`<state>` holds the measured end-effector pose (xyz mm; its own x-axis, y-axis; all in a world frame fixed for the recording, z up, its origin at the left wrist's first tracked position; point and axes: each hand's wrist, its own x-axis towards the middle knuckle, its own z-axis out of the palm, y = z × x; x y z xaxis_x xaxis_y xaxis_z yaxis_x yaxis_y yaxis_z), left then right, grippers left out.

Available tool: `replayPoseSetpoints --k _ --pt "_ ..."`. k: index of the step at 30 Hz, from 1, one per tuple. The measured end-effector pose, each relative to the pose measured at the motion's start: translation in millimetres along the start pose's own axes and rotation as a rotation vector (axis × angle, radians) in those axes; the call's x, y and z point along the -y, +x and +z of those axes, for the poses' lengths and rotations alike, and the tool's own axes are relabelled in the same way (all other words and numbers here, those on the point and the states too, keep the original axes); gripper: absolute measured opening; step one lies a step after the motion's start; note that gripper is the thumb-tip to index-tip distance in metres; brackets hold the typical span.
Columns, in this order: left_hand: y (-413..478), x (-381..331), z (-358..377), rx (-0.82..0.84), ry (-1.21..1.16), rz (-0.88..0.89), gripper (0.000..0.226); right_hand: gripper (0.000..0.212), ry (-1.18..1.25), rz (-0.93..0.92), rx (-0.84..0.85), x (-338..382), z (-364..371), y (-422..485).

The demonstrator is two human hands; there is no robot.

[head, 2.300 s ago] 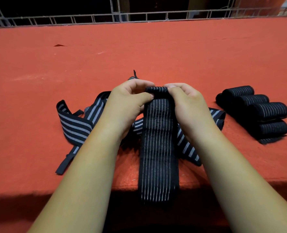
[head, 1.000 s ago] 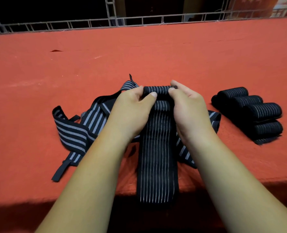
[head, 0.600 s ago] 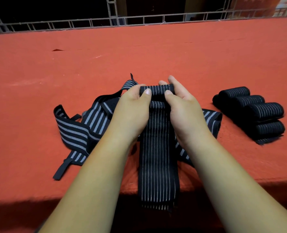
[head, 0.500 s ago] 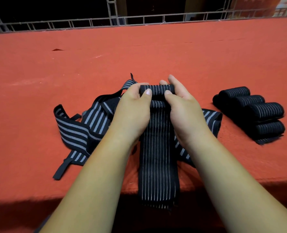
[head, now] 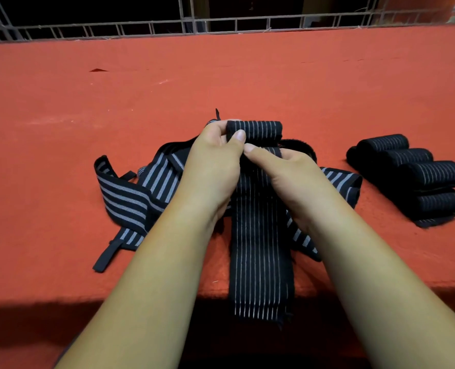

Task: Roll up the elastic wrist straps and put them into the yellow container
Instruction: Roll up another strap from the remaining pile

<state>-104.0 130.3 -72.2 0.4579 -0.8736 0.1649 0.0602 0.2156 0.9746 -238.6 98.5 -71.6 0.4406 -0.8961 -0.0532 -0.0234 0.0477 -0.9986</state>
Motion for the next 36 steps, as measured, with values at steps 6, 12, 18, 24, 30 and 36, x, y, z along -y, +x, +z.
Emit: replayPoseSetpoints --k 6,12,18,24,30,36 --pt "1 -2 -1 0.02 -0.009 -0.013 0.018 0.023 0.055 -0.026 -0.039 -1 -2 5" --pt "2 -3 -1 -0.032 -0.058 -0.024 0.019 0.017 0.102 -0.025 0.046 -4 -4 11" --pt "11 -1 -4 -0.122 -0.123 -0.034 0.019 0.016 -0.002 -0.053 0.09 -7 -3 12" --pt "25 -5 -17 -0.227 -0.14 0.063 0.016 0.031 0.064 0.067 0.282 -21 8 3" --pt "29 3 -22 -0.206 -0.104 0.038 0.017 0.034 -0.017 0.164 0.37 -21 0 6" --pt "28 7 -23 -0.126 -0.127 0.027 0.02 0.025 -0.002 0.207 0.369 -16 -9 6"
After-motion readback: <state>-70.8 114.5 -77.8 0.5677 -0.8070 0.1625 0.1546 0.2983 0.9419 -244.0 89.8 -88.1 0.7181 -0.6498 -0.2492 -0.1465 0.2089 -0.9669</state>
